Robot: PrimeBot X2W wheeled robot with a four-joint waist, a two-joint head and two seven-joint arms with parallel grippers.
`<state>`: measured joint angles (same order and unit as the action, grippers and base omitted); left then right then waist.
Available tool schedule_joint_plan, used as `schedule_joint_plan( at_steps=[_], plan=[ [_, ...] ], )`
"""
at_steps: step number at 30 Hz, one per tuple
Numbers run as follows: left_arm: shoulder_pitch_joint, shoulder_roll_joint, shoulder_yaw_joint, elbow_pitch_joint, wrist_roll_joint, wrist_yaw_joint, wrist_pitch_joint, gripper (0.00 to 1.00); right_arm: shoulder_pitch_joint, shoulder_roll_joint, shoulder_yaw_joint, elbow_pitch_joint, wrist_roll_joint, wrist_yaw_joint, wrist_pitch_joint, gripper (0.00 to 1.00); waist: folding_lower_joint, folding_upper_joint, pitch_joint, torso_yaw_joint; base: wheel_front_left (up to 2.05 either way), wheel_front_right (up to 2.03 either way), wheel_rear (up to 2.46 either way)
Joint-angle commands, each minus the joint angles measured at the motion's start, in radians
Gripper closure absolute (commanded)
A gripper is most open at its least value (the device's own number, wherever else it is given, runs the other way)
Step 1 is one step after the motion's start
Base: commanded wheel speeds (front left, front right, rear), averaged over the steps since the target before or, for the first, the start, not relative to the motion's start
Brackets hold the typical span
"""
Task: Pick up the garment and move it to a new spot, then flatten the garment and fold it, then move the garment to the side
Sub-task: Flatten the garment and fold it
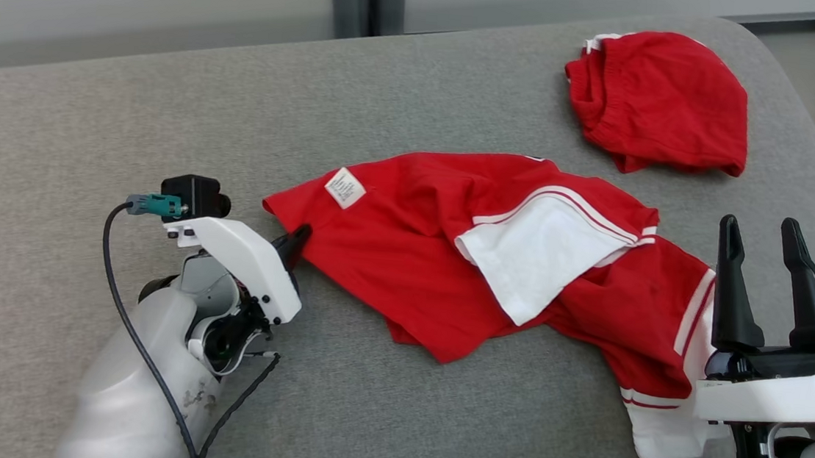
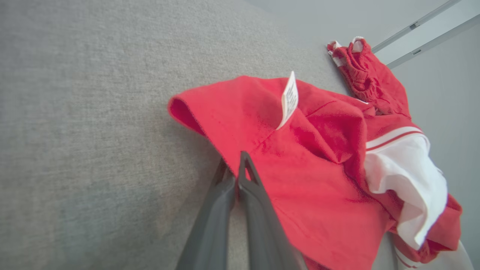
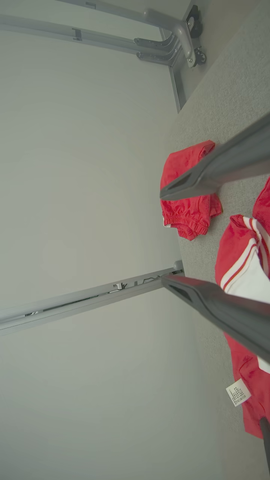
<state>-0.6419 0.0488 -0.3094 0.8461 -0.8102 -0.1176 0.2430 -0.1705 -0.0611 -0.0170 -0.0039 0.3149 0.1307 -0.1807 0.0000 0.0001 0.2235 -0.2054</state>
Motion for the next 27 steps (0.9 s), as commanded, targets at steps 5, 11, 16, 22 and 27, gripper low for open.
schedule_joint_plan(
  at_steps=[5,11,16,22,27],
  plan=[
    [0.033,0.005,-0.057,-0.089,-0.033,-0.012,-0.032,1.00,0.013,-0.015,-0.009,0.001,-0.004,0.000,0.013,0.00,0.0000,-0.0001,-0.044,0.075,0.00,0.00,0.00],
    [0.119,0.044,-0.074,-0.203,-0.040,-0.013,-0.047,1.00,0.026,-0.028,-0.018,-0.007,-0.003,0.000,0.034,0.00,0.0000,-0.0001,-0.076,0.160,0.00,0.00,0.00],
    [0.235,0.111,-0.058,-0.339,-0.064,-0.009,-0.027,1.00,0.041,-0.032,-0.027,-0.015,-0.006,0.000,0.049,0.00,0.0000,-0.0001,-0.096,0.217,0.00,0.00,0.00],
    [0.352,0.183,-0.020,-0.451,-0.085,0.038,-0.009,1.00,0.054,-0.035,-0.026,-0.017,-0.005,0.000,0.066,0.00,0.0000,-0.0001,-0.108,0.246,0.00,0.00,0.00],
    [0.439,0.244,0.006,-0.509,-0.102,0.070,0.020,1.00,0.055,-0.039,-0.023,-0.016,-0.002,0.000,0.076,0.00,0.0000,-0.0001,-0.113,0.250,0.00,0.00,0.00]
  ],
)
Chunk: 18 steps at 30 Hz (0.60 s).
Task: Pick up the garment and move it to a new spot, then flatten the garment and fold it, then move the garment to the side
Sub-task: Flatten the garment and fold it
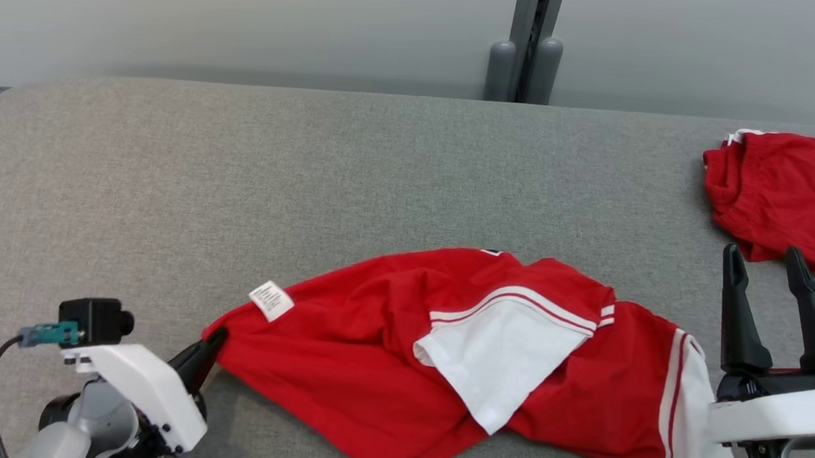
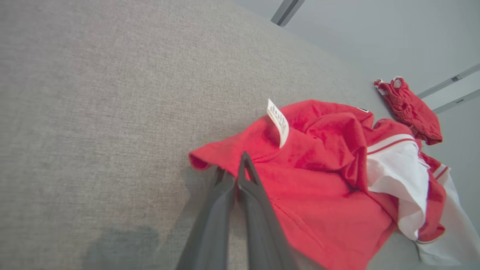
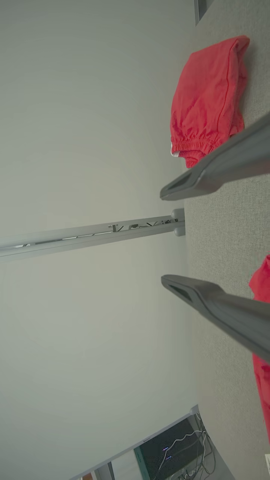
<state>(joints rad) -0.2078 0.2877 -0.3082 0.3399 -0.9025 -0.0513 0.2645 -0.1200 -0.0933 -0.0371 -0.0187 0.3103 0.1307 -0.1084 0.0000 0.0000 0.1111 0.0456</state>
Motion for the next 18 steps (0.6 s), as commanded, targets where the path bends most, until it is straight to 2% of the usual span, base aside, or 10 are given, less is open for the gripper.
schedule_joint_plan(
  at_steps=[1,7,8,10,14,18],
  plan=[
    [0.017,0.013,0.011,-0.009,-0.009,0.012,0.002,1.00,0.004,-0.008,-0.002,0.000,0.004,0.000,0.004,0.00,0.0000,0.0000,-0.002,-0.002,0.00,0.00,0.00],
    [0.066,0.023,0.023,-0.035,-0.022,0.035,-0.001,1.00,0.013,-0.009,0.003,0.008,0.006,0.000,0.008,0.00,0.0000,0.0000,-0.014,-0.017,0.00,0.00,0.00],
    [0.072,0.020,0.023,-0.038,-0.022,0.037,-0.003,0.62,0.015,-0.009,0.004,0.010,0.006,0.000,0.009,0.00,0.0000,0.0000,-0.018,-0.020,0.00,0.00,0.00],
    [0.081,0.015,0.021,-0.045,-0.021,0.046,-0.006,0.00,0.019,-0.007,0.005,0.014,0.008,0.000,0.008,0.00,0.0000,0.0000,-0.024,-0.024,0.00,0.00,0.00],
    [0.102,0.032,0.027,-0.076,0.002,0.065,-0.024,0.00,0.025,-0.005,0.004,0.014,0.010,0.000,0.002,0.00,0.0000,0.0000,-0.034,-0.033,0.00,0.00,0.00],
    [0.121,0.065,0.042,-0.137,0.046,0.109,-0.058,0.00,0.030,-0.004,0.002,0.008,0.012,0.000,-0.004,0.00,0.0000,0.0000,-0.034,-0.037,0.00,0.00,0.00]
  ],
)
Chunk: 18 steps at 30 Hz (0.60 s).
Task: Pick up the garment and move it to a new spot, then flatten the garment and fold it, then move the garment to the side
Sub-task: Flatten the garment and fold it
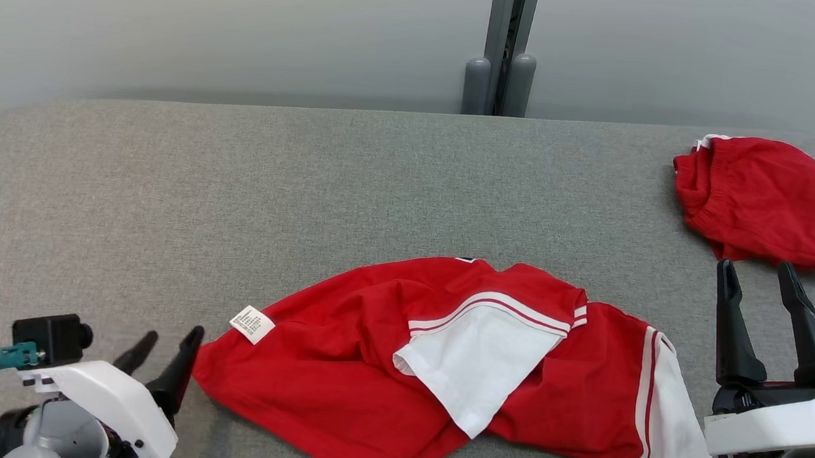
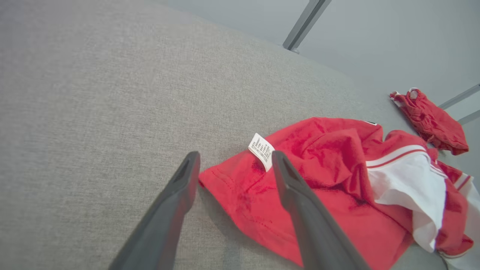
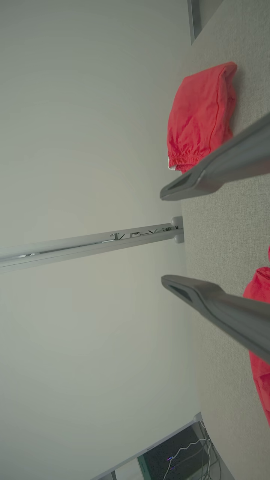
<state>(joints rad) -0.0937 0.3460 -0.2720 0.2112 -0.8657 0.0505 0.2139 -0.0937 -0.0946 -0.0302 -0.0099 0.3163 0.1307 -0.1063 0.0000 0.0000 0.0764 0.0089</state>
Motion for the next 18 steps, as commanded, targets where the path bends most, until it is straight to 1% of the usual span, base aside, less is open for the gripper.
schedule_joint_plan(
  at_steps=[1,6,10,12,13,15,17,18],
  plan=[
    [0.010,0.015,0.010,-0.028,0.024,0.023,-0.017,0.00,0.007,-0.001,-0.005,-0.001,0.007,0.000,-0.008,0.00,0.0000,0.0000,0.001,0.000,0.00,0.00,0.00],
    [0.036,0.026,0.019,-0.120,0.087,0.093,-0.073,0.00,0.012,0.003,-0.008,0.000,0.007,0.000,-0.014,0.00,0.0000,0.0000,0.003,0.002,0.00,0.00,0.00],
    [0.050,0.005,0.030,-0.165,0.135,0.130,-0.165,0.00,0.010,0.005,-0.005,0.001,0.010,0.000,-0.020,0.00,0.0000,0.0000,0.002,0.001,0.00,0.00,0.00],
    [0.056,0.006,0.030,-0.173,0.175,0.145,-0.219,0.00,0.012,0.007,0.000,0.002,0.008,0.000,-0.026,0.00,0.0000,0.0000,-0.001,-0.001,0.00,0.00,0.00],
    [0.055,0.009,0.020,-0.177,0.214,0.143,-0.273,0.00,0.015,0.008,0.007,0.005,0.009,0.000,-0.031,0.00,0.0000,0.0000,-0.003,-0.002,0.00,0.00,0.00],
    [0.050,-0.002,0.022,-0.181,0.234,0.136,-0.330,0.00,0.017,0.011,0.017,0.008,0.009,0.000,-0.038,0.00,0.0000,0.0000,-0.005,-0.003,0.00,0.00,0.00],
    [0.043,0.008,0.014,-0.186,0.261,0.115,-0.389,0.00,0.020,0.013,0.034,0.015,0.013,0.000,-0.038,0.00,0.0000,0.0000,-0.007,-0.003,0.00,0.00,0.00],
    [0.041,-0.002,0.020,-0.183,0.265,0.117,-0.415,0.00,0.022,0.013,0.040,0.020,0.016,0.000,-0.040,0.00,0.0000,0.0000,-0.008,-0.002,0.00,0.00,0.00]
  ],
)
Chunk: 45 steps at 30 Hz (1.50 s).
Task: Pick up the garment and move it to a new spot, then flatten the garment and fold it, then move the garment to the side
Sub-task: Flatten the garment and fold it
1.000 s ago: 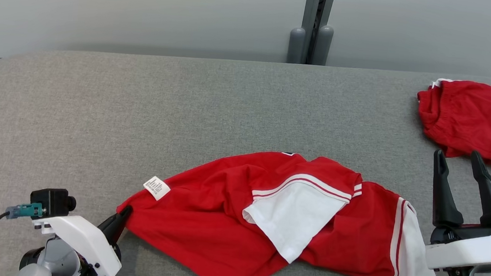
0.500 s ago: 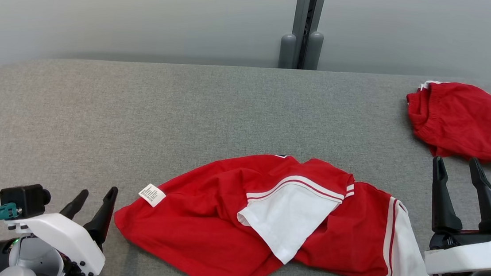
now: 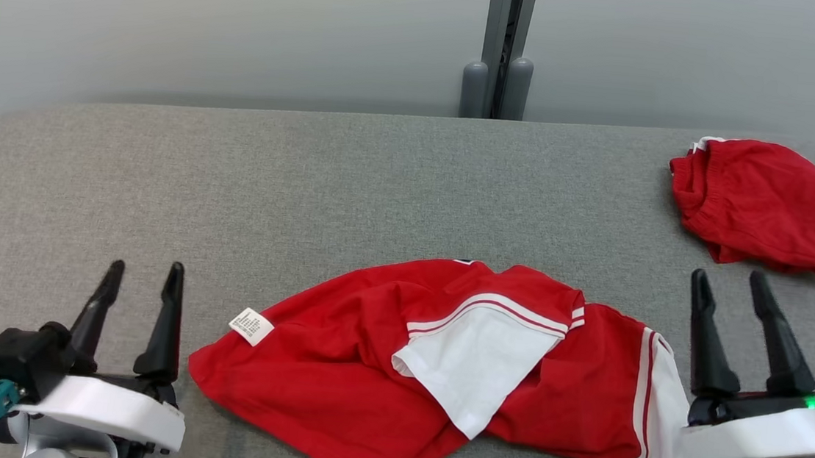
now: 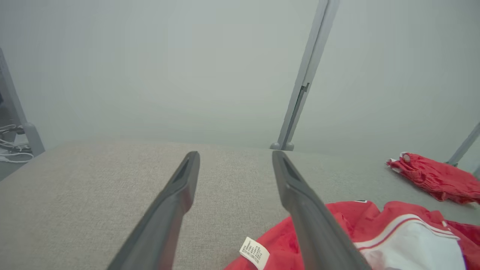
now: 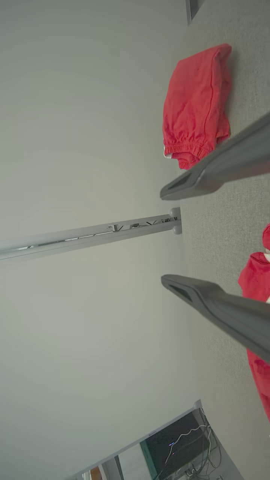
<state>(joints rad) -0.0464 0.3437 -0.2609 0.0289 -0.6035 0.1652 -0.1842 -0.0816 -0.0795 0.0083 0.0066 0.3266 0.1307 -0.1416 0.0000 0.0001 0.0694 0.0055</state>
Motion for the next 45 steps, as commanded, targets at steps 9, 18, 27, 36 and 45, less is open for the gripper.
schedule_joint_plan(
  at_steps=[9,18,27,36,45],
  plan=[
    [0.010,-0.050,0.043,0.030,0.072,-0.036,-0.082,0.00,0.030,-0.004,0.026,0.046,-0.019,0.000,-0.018,0.00,0.0000,-0.0001,-0.013,0.012,0.00,0.00,0.00],
    [0.013,-0.115,0.108,0.055,0.144,-0.086,-0.082,0.00,0.024,-0.005,0.053,0.055,-0.036,0.000,-0.023,0.00,0.0000,-0.0001,-0.006,0.015,0.00,0.00,0.00],
    [0.003,-0.160,0.150,0.080,0.189,-0.134,-0.082,0.00,0.000,-0.051,0.193,0.049,-0.026,0.000,0.015,0.00,0.0000,-0.0001,-0.003,0.025,0.00,0.00,0.00],
    [-0.009,-0.203,0.176,0.112,0.211,-0.174,-0.082,0.00,-0.112,-0.115,0.514,0.122,0.010,0.000,0.202,0.00,0.0000,-0.0001,0.001,0.071,0.00,0.00,0.00],
    [-0.011,-0.240,0.204,0.137,0.229,-0.202,-0.082,0.00,-0.211,-0.128,0.637,0.229,-0.061,0.000,0.470,0.00,0.0000,-0.0001,-0.011,0.115,0.00,0.00,0.00]
  ],
)
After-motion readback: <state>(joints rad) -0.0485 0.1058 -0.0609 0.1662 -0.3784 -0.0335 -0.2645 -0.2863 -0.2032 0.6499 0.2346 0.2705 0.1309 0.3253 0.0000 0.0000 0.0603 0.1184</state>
